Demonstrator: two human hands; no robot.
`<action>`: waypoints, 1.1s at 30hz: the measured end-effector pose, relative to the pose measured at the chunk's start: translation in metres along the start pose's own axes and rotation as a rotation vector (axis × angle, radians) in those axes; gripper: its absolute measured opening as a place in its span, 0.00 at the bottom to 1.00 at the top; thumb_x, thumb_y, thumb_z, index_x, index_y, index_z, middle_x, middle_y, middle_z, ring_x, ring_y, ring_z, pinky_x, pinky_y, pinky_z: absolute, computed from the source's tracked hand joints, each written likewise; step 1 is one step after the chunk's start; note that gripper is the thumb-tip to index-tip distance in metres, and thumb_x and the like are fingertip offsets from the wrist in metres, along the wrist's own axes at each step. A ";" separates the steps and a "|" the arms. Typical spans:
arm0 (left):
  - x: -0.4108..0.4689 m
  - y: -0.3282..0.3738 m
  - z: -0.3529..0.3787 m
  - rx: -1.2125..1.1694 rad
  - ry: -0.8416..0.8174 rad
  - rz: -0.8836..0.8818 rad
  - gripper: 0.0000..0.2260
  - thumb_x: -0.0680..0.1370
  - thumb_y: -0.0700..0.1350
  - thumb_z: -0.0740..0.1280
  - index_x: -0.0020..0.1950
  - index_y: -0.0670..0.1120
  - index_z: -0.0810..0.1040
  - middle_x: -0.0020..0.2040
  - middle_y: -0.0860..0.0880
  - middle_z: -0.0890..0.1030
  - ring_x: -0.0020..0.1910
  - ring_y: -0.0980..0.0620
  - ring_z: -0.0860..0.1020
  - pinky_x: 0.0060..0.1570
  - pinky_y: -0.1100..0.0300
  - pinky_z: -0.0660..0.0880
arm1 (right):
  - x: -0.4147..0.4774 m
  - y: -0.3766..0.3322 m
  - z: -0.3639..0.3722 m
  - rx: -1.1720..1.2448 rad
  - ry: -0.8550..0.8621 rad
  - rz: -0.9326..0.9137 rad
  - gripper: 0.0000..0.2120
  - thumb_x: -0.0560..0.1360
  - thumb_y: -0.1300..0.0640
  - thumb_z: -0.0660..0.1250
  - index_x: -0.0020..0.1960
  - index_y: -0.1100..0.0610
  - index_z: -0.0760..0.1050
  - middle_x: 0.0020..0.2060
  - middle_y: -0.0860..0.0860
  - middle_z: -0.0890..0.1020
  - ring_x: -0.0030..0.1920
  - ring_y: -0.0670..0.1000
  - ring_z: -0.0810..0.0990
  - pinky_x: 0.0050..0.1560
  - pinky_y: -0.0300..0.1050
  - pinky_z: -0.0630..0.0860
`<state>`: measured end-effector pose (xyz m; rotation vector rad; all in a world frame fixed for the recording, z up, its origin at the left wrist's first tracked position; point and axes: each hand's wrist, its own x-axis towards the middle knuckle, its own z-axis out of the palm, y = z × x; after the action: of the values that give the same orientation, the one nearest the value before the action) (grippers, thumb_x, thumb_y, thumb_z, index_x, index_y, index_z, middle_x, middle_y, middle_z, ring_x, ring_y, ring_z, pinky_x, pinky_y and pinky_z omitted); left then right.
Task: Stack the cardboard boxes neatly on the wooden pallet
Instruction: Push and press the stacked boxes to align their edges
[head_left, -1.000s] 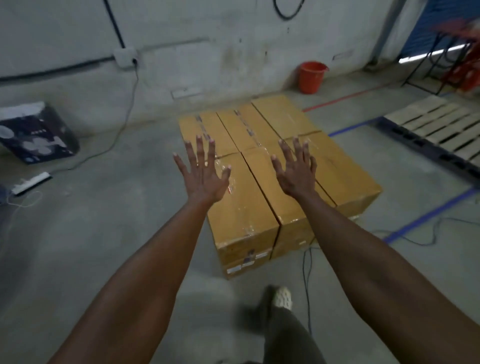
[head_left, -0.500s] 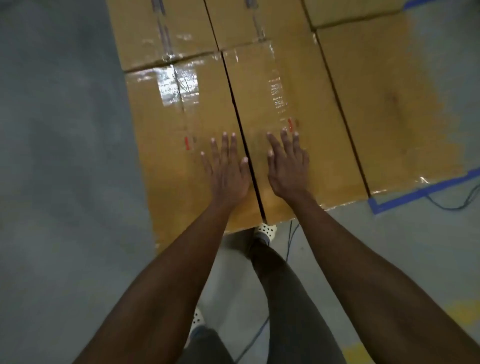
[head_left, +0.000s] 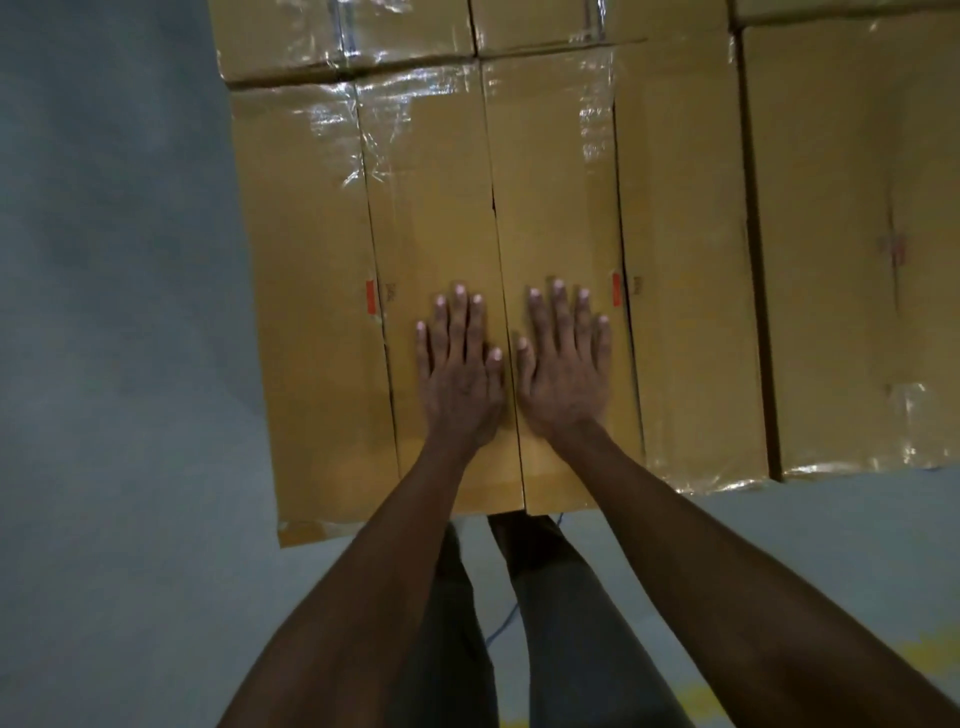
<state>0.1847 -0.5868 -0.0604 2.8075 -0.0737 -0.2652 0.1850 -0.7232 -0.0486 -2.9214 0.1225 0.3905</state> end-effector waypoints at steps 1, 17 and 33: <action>0.002 0.002 0.000 0.012 -0.005 -0.008 0.28 0.86 0.52 0.51 0.84 0.44 0.48 0.84 0.45 0.45 0.83 0.46 0.43 0.79 0.41 0.47 | 0.002 -0.003 -0.001 -0.003 -0.007 0.004 0.29 0.85 0.43 0.42 0.83 0.49 0.39 0.82 0.52 0.40 0.81 0.56 0.37 0.79 0.62 0.45; 0.206 -0.013 -0.028 0.129 0.083 0.154 0.29 0.85 0.55 0.46 0.84 0.44 0.47 0.84 0.44 0.45 0.83 0.45 0.43 0.79 0.41 0.44 | 0.193 -0.031 -0.033 -0.024 0.157 -0.020 0.28 0.86 0.45 0.40 0.83 0.51 0.38 0.82 0.50 0.39 0.81 0.53 0.36 0.79 0.59 0.40; 0.323 -0.024 -0.054 0.126 0.081 0.180 0.29 0.85 0.56 0.43 0.83 0.43 0.48 0.84 0.45 0.46 0.83 0.47 0.43 0.80 0.45 0.45 | 0.309 -0.051 -0.059 -0.005 0.169 -0.118 0.31 0.82 0.44 0.34 0.83 0.51 0.46 0.82 0.47 0.47 0.82 0.53 0.41 0.80 0.56 0.44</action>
<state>0.5131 -0.5728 -0.0739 2.9080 -0.3331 -0.1081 0.5022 -0.7027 -0.0666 -2.9441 -0.0267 0.1260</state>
